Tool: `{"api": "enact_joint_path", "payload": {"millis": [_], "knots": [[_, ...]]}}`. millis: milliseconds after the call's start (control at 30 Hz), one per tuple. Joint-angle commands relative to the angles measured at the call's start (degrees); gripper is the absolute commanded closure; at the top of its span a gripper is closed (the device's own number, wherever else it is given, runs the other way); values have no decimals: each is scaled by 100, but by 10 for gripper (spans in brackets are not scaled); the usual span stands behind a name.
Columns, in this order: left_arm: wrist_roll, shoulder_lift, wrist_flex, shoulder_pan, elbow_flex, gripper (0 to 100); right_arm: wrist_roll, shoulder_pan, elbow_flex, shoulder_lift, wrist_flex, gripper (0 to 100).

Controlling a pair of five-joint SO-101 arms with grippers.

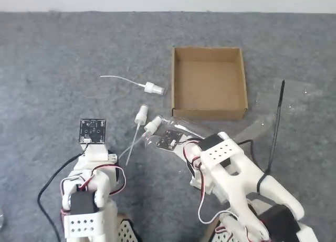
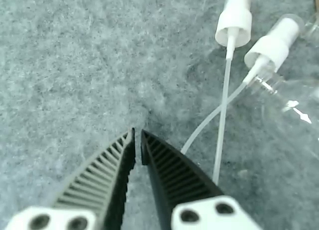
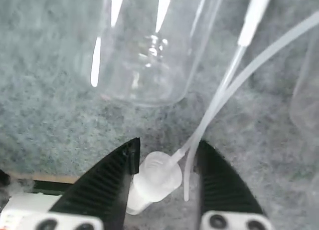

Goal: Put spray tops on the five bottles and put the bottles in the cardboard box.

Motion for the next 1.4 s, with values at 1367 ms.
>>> {"api": "enact_joint_path", "payload": {"millis": [1367], "knots": [[44,-88,-18,-26,-40,988,633,-251,-1345,-242,1657,820]]}}
